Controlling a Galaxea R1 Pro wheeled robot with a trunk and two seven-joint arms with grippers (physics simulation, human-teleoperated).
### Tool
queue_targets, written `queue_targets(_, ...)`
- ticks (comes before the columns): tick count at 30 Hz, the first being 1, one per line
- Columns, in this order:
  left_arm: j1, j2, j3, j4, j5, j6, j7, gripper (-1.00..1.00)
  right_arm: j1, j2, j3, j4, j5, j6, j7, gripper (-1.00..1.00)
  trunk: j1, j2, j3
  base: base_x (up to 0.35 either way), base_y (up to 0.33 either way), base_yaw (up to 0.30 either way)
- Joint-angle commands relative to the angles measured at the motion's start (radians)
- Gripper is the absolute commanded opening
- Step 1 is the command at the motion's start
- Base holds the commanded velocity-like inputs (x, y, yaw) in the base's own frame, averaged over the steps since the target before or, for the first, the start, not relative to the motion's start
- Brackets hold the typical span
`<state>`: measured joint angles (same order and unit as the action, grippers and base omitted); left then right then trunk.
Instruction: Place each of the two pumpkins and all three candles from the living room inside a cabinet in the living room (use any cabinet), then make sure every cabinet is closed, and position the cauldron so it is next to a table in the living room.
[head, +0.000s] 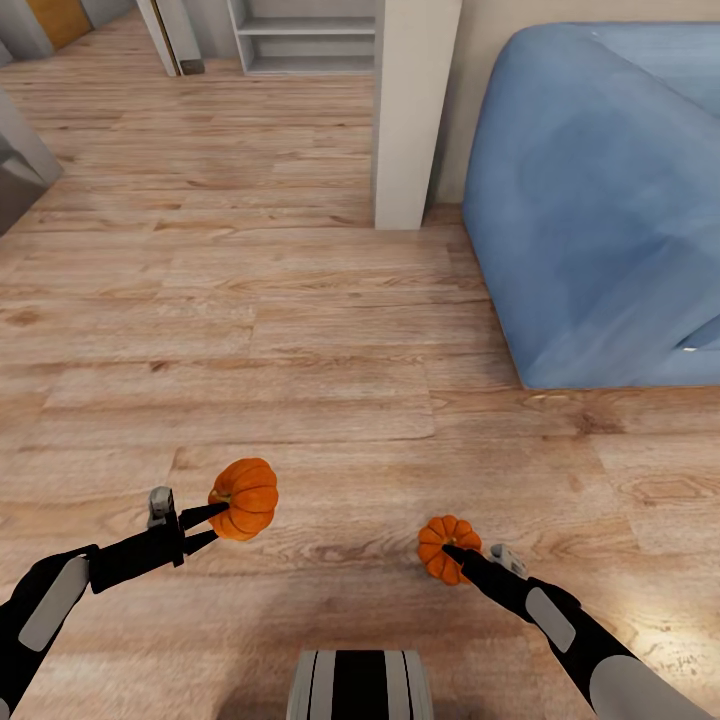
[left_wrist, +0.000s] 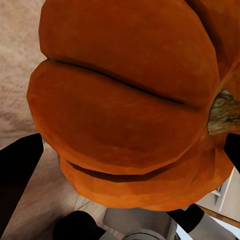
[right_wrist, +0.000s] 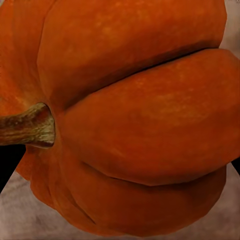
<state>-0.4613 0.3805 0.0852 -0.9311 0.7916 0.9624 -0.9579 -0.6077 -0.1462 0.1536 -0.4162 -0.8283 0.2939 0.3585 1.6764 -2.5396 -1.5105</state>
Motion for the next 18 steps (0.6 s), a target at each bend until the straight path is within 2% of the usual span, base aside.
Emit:
queue_targets(1,0.000,0.000,0.001,0.000,0.000,0.004,-0.002,-1.00,0.000,-0.001,0.001,0.002,0.011,-0.001,-0.006,-1.00,0.000,0.000,-0.001,0.000,0.000,0.000)
queue_targets(18,0.000,0.000,0.001,0.000,0.000,0.004,-0.002,-1.00,0.000,-0.001,0.001,0.002,0.012,-0.001,-0.006,-1.00,0.000,0.000,-0.001,0.000,0.000,0.000)
